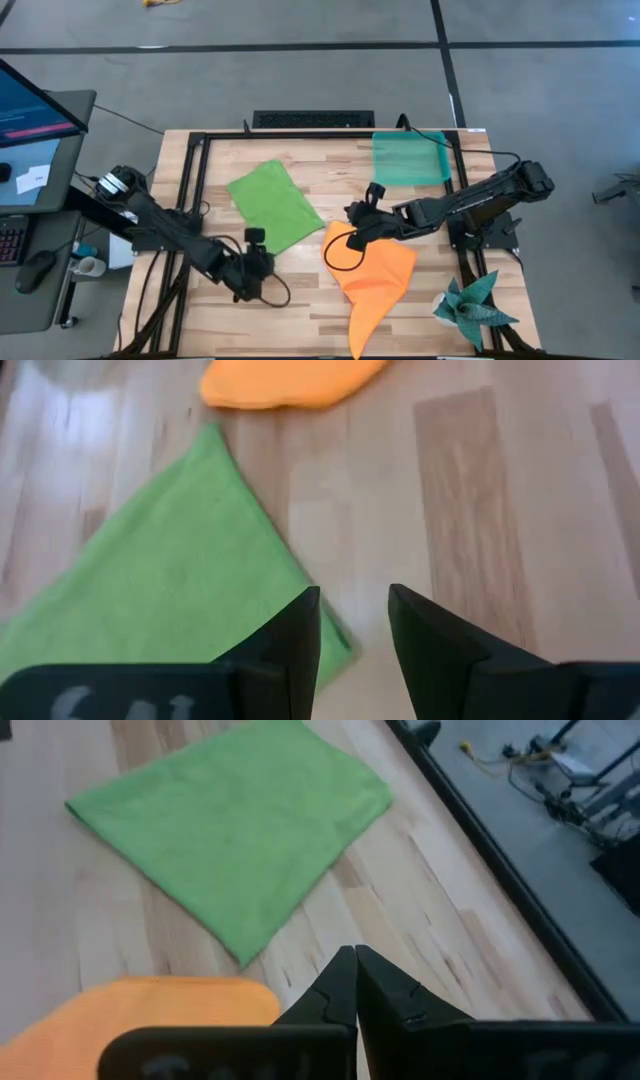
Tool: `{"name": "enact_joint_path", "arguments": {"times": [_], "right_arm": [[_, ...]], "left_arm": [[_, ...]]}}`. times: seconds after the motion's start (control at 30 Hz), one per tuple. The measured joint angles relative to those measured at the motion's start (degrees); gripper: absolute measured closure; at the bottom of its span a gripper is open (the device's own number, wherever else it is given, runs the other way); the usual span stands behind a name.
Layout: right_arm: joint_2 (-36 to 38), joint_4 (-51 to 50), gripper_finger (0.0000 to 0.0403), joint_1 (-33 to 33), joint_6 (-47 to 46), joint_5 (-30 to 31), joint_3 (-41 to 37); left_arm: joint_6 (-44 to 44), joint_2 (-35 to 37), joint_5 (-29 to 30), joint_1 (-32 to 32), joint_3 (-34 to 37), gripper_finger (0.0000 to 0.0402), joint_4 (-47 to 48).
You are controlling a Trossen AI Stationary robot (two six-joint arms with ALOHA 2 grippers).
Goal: Roll microfiber towels into tight, uniform cylinder then place into a basket
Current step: Fold the green microfiber towel
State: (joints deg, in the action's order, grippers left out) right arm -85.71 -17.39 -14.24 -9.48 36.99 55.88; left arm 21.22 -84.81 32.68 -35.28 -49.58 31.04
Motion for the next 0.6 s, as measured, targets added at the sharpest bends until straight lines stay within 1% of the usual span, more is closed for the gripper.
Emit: {"name": "enact_joint_path", "arguments": {"times": [0.07, 0.2, 0.33, 0.47, 0.6], "right_arm": [[0.0, 0.3, 0.0376, 0.1, 0.6, 0.0, 0.0], [0.0, 0.1, 0.0374, 0.6, 0.6, 0.0, 0.1], [0.0, 0.2, 0.0375, 1.0, 0.9, 0.0, 0.1], [0.0, 0.0, 0.0373, 1.0, 0.9, -0.4, 0.1], [0.0, 0.3, 0.0372, 1.0, 0.9, -3.1, 0.1]], "left_arm": [[-0.9, -1.5, -0.5, -0.3, -0.1, 0.0288, -2.4], [-0.9, -3.9, -0.7, -0.4, -0.2, 0.0288, -2.7], [1.5, -6.4, 2.0, 0.3, -0.1, 0.0284, -2.5], [7.5, -7.7, 3.6, 1.3, -0.2, 0.0264, -2.7], [8.9, -8.2, 3.6, 2.7, -0.1, 0.0231, -2.3]]}}
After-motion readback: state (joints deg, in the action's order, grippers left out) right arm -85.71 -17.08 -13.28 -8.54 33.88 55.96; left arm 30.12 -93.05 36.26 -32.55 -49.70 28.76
